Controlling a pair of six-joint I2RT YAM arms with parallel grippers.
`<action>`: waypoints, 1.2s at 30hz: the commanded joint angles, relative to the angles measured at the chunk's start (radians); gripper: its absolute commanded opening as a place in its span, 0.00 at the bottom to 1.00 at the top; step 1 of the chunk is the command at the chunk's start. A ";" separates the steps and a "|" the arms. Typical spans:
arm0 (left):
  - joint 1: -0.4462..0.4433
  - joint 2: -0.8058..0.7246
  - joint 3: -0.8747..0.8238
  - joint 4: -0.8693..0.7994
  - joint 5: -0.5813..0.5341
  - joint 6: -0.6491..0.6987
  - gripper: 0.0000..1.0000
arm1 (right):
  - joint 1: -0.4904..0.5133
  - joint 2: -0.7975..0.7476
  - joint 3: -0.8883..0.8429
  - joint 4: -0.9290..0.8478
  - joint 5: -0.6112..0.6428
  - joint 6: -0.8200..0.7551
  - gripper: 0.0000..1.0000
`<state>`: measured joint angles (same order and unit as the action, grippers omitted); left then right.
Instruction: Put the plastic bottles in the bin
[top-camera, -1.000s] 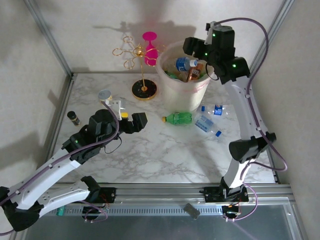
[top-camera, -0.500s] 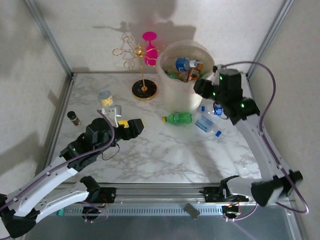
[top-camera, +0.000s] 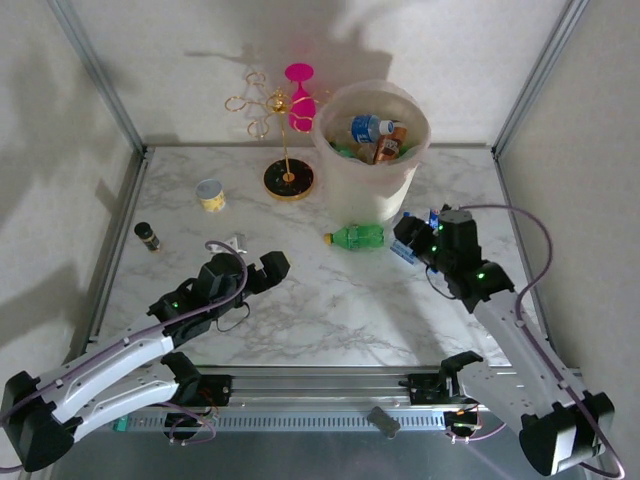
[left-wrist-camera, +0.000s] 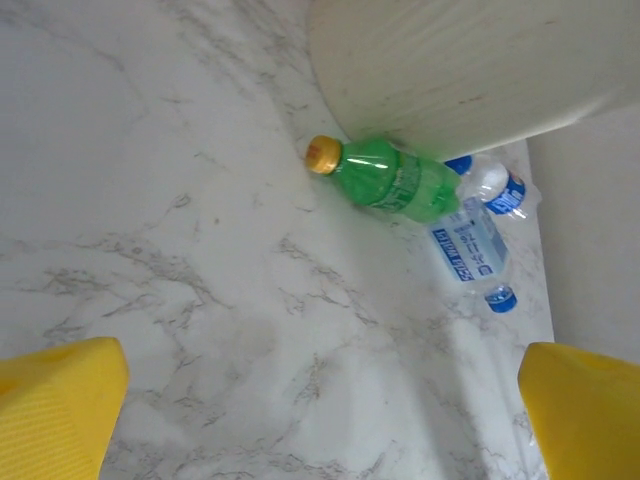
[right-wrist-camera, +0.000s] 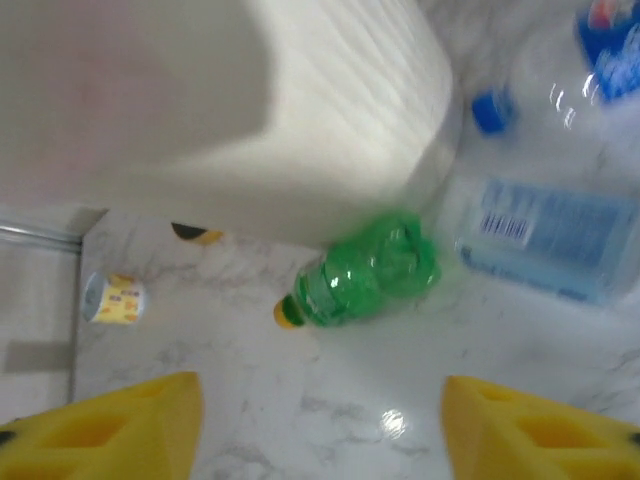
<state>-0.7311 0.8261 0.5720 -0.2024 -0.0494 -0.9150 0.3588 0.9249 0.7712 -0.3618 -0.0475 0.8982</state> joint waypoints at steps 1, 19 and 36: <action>0.007 -0.002 -0.032 0.046 -0.040 -0.060 1.00 | 0.018 0.022 -0.134 0.284 -0.182 0.268 0.73; 0.024 -0.057 -0.031 -0.014 -0.101 -0.005 1.00 | 0.147 0.486 -0.152 0.653 -0.009 0.656 0.82; 0.047 -0.093 -0.001 -0.037 -0.108 0.103 1.00 | 0.152 0.851 0.046 0.682 0.076 0.684 0.74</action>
<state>-0.6956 0.7521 0.5312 -0.2165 -0.1326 -0.8619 0.5030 1.7355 0.7952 0.3004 0.0017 1.5673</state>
